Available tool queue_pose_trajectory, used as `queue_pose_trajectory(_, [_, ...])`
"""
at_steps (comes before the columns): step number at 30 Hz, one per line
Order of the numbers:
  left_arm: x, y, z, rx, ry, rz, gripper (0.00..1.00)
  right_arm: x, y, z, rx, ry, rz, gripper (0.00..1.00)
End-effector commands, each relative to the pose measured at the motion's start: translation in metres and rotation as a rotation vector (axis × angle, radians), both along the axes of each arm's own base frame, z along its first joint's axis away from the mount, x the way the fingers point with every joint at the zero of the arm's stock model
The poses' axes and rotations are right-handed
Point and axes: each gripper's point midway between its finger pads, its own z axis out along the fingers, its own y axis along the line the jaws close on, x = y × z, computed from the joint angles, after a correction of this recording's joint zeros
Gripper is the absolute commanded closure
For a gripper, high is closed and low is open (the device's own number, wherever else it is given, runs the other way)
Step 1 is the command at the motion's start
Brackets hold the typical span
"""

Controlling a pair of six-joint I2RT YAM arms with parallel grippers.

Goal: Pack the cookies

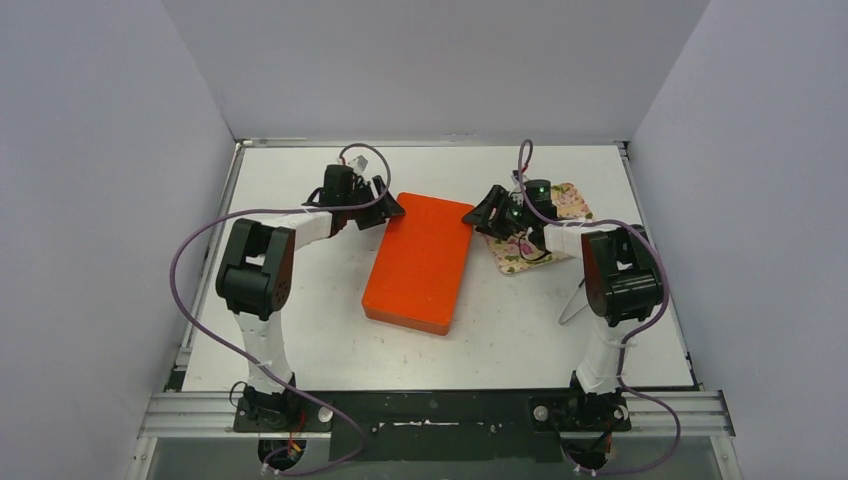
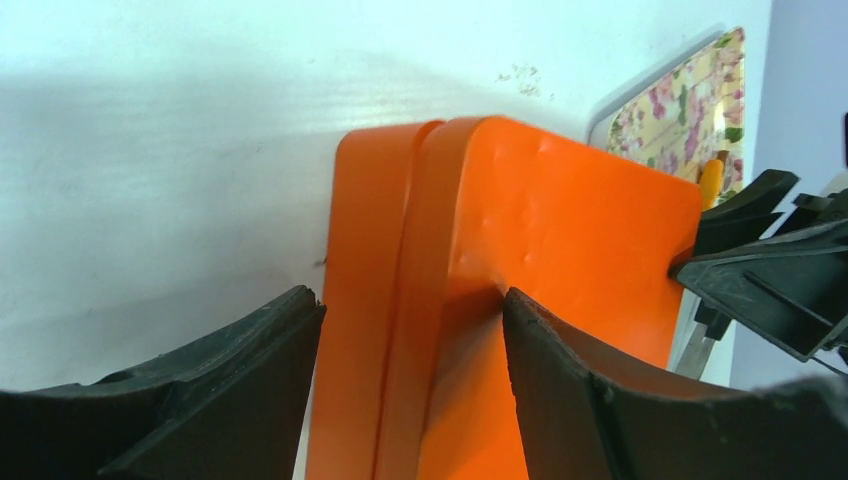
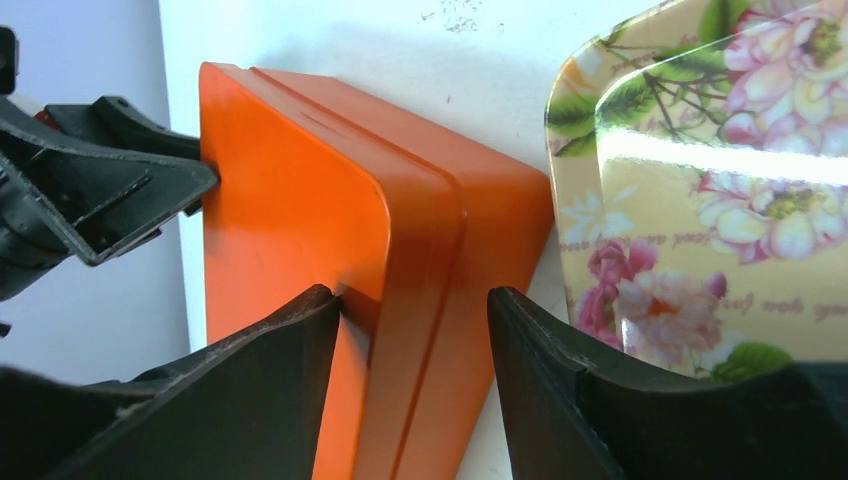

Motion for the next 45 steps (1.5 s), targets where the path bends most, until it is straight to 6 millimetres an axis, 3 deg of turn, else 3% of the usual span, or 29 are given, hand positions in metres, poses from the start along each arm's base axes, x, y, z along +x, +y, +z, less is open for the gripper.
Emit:
queue_pose_trajectory(1, [0.024, -0.009, 0.007, -0.026, -0.063, -0.037, 0.37, 0.021, -0.002, 0.008, 0.038, -0.066, -0.011, 0.45])
queue_pose_trajectory(7, [0.026, -0.012, -0.02, -0.032, 0.003, -0.045, 0.44, 0.012, -0.001, -0.023, 0.06, 0.016, -0.004, 0.52])
queue_pose_trajectory(18, [-0.003, -0.006, -0.083, 0.025, 0.18, -0.037, 0.54, -0.011, -0.011, -0.087, -0.037, 0.22, -0.046, 0.74])
queue_pose_trajectory(25, [-0.022, 0.0, -0.1, 0.087, 0.244, -0.052, 0.57, -0.046, 0.006, -0.103, -0.114, 0.301, 0.005, 0.85])
queue_pose_trajectory(29, [-0.028, 0.003, -0.1, 0.11, 0.256, -0.073, 0.59, -0.073, 0.031, -0.09, -0.104, 0.29, 0.064, 0.88])
queue_pose_trajectory(34, [-0.035, 0.0, -0.083, 0.111, 0.225, -0.109, 0.6, -0.093, 0.053, -0.052, -0.075, 0.224, 0.111, 0.89])
queue_pose_trajectory(41, [-0.049, -0.007, -0.069, 0.067, 0.217, -0.129, 0.59, -0.078, 0.053, 0.002, -0.07, 0.082, 0.125, 0.85])
queue_pose_trajectory(45, [-0.038, -0.006, -0.055, 0.091, 0.174, -0.135, 0.54, -0.073, 0.049, 0.026, -0.095, 0.009, 0.145, 0.71])
